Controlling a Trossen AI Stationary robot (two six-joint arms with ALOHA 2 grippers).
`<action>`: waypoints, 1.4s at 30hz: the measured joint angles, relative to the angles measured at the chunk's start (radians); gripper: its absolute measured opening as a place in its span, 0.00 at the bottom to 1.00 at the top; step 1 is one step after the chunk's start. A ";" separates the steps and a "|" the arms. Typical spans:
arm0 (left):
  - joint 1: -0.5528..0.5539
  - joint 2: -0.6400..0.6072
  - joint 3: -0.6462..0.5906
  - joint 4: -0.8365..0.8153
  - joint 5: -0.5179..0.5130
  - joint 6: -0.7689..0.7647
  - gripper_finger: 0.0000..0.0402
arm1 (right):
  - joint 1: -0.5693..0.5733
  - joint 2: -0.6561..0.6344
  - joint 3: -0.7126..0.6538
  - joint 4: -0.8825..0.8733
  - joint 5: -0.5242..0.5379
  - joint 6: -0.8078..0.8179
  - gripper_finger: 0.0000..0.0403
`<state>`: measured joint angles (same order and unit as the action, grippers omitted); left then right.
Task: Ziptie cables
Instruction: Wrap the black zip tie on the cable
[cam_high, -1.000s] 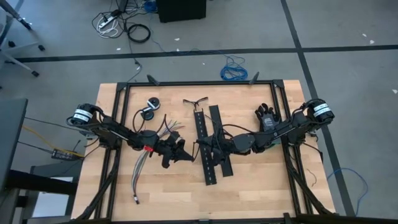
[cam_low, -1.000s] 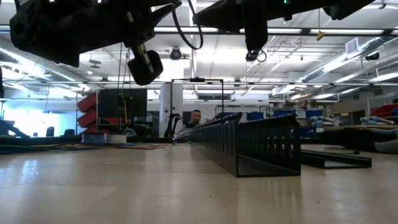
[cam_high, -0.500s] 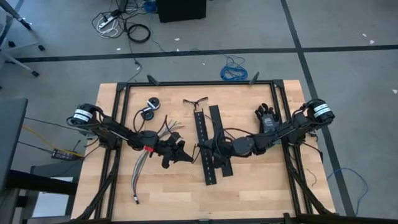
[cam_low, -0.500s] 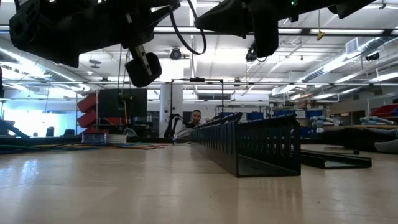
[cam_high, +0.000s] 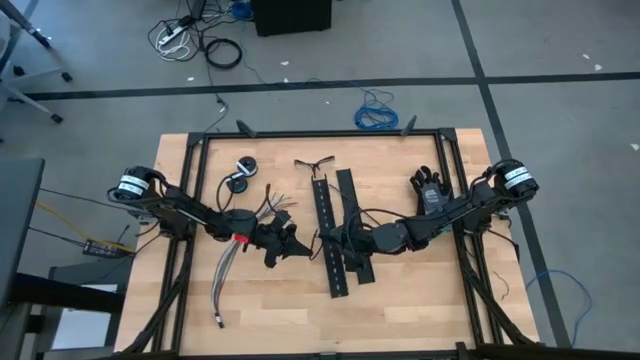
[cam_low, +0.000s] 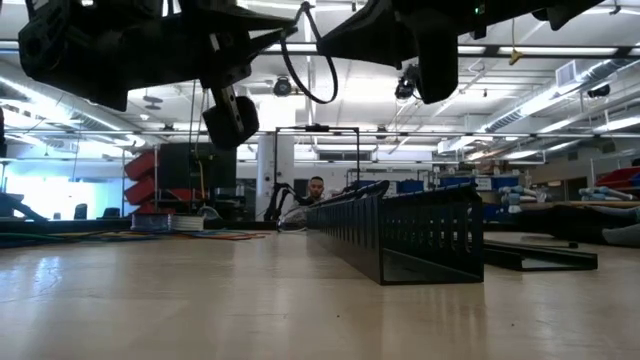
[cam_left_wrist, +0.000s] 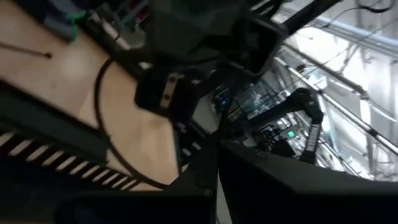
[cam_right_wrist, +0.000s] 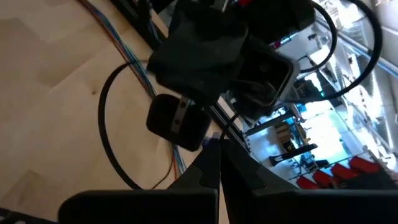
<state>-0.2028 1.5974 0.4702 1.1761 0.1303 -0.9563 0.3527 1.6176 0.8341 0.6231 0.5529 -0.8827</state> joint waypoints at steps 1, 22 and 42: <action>-0.001 0.000 0.000 -0.009 -0.001 -0.010 0.00 | 0.000 0.000 0.000 0.000 0.004 -0.012 0.00; 0.001 0.000 0.000 -0.042 0.041 -0.051 0.00 | 0.000 0.000 0.000 -0.060 0.023 -0.035 0.00; 0.039 0.000 -0.001 -0.017 0.147 -0.120 0.00 | 0.048 0.000 0.000 -0.083 0.001 -0.054 0.00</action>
<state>-0.1638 1.5978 0.4694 1.1591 0.2770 -1.0763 0.4004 1.6176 0.8341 0.5400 0.5541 -0.9371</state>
